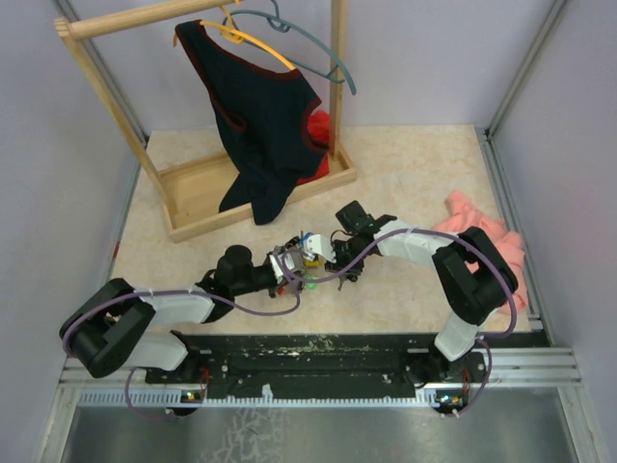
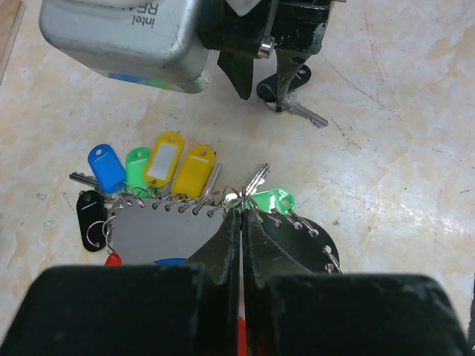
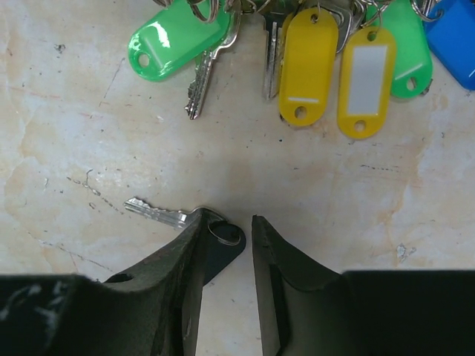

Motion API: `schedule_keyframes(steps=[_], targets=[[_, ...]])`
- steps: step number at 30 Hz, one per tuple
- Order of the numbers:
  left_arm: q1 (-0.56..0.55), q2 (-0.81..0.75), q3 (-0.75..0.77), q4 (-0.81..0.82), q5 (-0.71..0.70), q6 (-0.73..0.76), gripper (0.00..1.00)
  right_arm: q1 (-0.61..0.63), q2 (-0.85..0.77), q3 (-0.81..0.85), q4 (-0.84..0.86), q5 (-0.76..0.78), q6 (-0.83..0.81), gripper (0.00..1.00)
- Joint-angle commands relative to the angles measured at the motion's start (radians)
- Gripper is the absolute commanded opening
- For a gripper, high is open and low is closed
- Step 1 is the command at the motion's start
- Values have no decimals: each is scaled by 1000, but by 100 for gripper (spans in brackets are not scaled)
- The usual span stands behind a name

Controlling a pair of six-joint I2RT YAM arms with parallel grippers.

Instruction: Put the keys on the keyring

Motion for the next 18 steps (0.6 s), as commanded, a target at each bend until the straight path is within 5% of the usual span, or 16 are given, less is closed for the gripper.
schedule_keyframes(steps=[1, 10, 18], targets=[[4, -18, -1, 31, 3, 0, 1, 0, 23, 42, -34, -17, -29, 29], [4, -19, 0, 29, 5, 0, 1, -7, 8, 59, -3, 22, 138, 0], [4, -24, 1, 27, 5, 0, 1, -17, 43, 112, 63, 109, 520, 0]])
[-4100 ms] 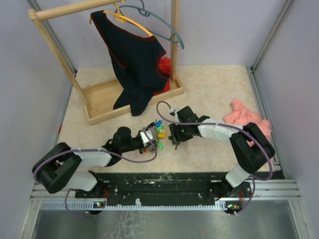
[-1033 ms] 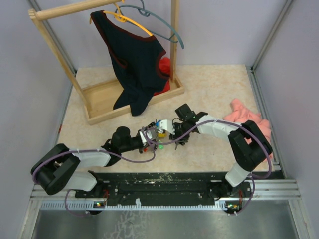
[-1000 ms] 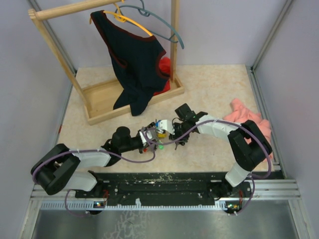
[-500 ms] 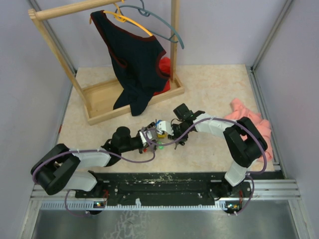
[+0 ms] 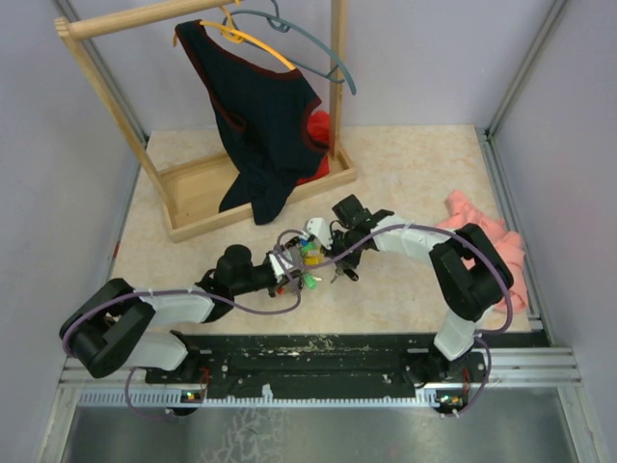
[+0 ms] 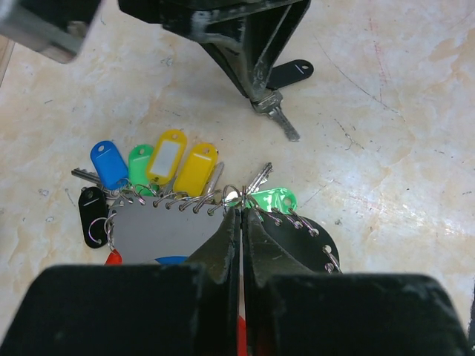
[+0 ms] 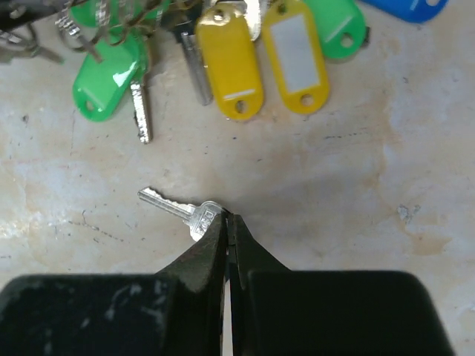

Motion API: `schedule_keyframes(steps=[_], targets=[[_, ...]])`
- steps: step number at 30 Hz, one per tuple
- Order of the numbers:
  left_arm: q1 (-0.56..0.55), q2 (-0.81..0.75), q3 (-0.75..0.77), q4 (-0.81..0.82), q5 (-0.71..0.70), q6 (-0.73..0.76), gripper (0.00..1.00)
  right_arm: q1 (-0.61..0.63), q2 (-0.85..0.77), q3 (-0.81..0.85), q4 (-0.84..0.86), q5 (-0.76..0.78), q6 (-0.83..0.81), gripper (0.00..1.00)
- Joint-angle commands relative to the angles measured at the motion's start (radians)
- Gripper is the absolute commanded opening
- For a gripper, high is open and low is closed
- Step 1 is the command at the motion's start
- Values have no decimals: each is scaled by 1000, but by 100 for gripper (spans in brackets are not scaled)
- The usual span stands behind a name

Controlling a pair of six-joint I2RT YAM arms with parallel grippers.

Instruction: Put the keys on the keyring

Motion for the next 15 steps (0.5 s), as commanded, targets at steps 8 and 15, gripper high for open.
schedule_keyframes(steps=[8, 15], targets=[[4, -26, -1, 26, 6, 2, 1, -5, -14, -16, 219, 230, 557, 0], [4, -16, 4, 30, 11, 0, 1, 50, -38, -99, 327, 371, 658, 0]])
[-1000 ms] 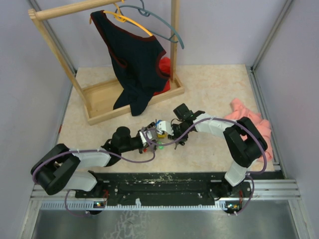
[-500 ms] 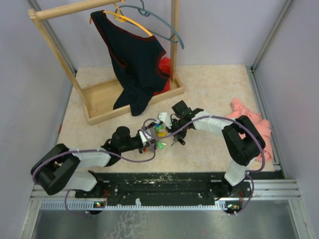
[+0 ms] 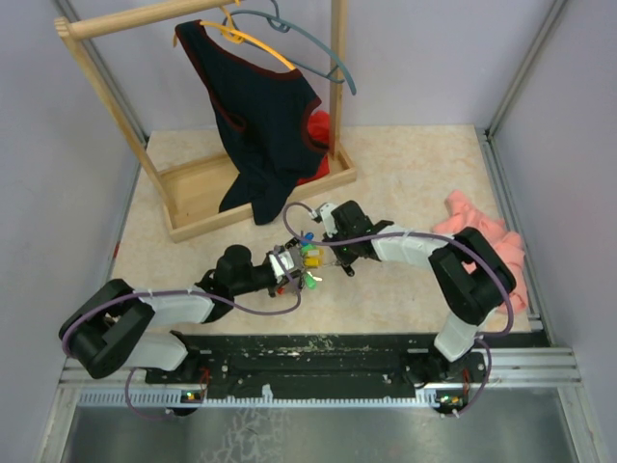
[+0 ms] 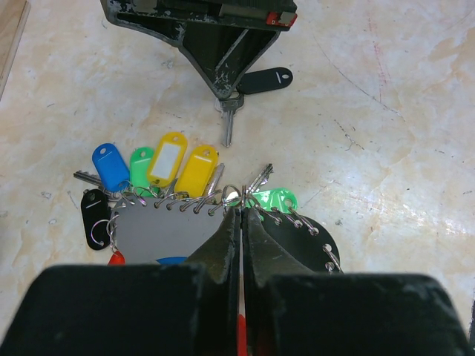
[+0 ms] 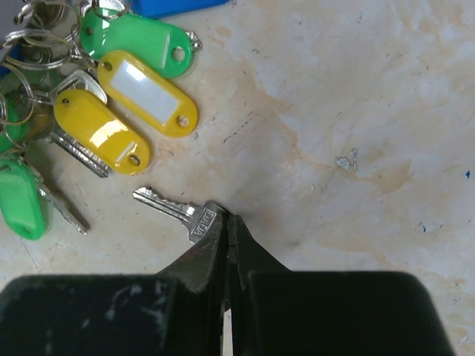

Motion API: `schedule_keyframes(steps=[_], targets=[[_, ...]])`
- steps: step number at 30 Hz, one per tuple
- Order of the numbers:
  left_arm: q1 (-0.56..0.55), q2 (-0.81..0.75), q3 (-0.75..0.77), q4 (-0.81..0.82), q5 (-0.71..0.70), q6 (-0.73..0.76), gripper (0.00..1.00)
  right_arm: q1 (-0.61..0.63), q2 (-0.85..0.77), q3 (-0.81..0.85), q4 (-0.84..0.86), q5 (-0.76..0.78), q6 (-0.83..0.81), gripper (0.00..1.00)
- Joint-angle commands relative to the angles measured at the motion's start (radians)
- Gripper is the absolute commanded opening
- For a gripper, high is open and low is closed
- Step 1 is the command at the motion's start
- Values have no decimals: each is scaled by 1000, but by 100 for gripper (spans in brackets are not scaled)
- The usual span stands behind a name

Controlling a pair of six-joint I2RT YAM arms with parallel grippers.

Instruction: Put the keys on the keyring

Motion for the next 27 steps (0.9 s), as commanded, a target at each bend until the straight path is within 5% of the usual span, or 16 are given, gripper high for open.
schedule_keyframes(steps=[1, 8, 13, 19, 24, 27], targets=[[4, -11, 3, 28, 11, 0, 1, 32, -28, -33, 89, 120, 120, 0], [4, -20, -1, 29, 6, -1, 1, 52, -141, -73, 132, 140, 150, 17], [4, -19, -2, 32, 7, -1, 1, 51, -280, -148, 208, 131, 152, 38], [4, -20, -2, 34, 5, -3, 1, 50, -448, -299, 387, 184, 167, 47], [4, -16, -4, 39, 4, -4, 1, 49, -586, -448, 579, 188, 190, 88], [4, -11, -3, 40, 5, -4, 1, 46, -630, -516, 665, 255, 234, 98]])
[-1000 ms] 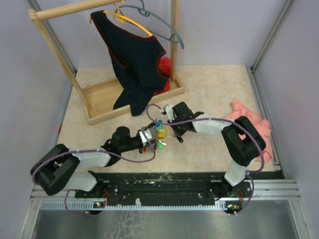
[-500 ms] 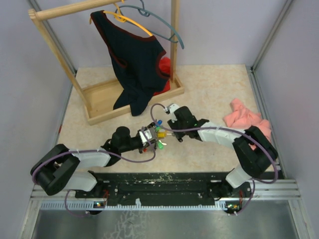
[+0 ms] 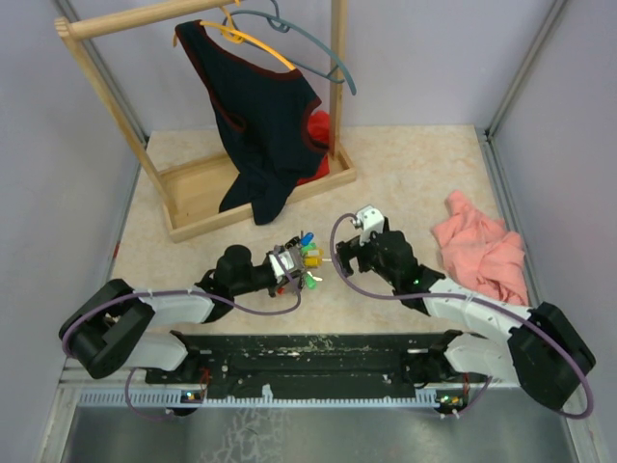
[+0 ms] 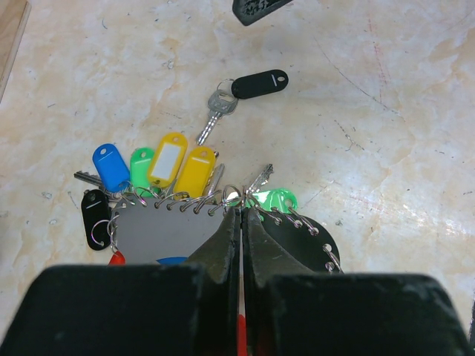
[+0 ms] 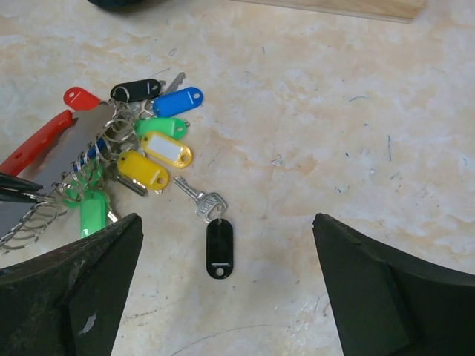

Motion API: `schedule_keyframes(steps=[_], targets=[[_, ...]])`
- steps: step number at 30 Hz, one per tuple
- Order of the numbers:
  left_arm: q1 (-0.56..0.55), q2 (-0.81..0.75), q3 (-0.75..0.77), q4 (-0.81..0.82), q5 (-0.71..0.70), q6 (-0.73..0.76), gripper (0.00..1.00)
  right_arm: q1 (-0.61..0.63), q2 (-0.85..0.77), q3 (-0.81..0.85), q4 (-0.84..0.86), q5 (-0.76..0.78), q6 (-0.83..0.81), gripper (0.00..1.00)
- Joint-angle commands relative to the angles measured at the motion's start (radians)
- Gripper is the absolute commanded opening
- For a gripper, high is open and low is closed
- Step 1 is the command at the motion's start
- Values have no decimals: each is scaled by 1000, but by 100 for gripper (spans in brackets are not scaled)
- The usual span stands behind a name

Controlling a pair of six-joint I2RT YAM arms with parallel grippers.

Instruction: Put the keys on the keyring

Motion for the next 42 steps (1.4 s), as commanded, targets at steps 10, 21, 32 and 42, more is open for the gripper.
schedule_keyframes(steps=[10, 21, 32, 42], targets=[[4, -7, -1, 40, 8, -6, 1, -11, 5, -97, 245, -30, 40, 96], [4, -5, 1, 36, 11, -4, 1, -14, 174, -83, 291, -68, 28, 60], [4, -3, 4, 32, 14, -2, 1, -47, 275, 8, 215, -111, 16, 38], [4, -1, 5, 28, 14, -1, 1, -53, 338, 59, 188, -131, 2, 30]])
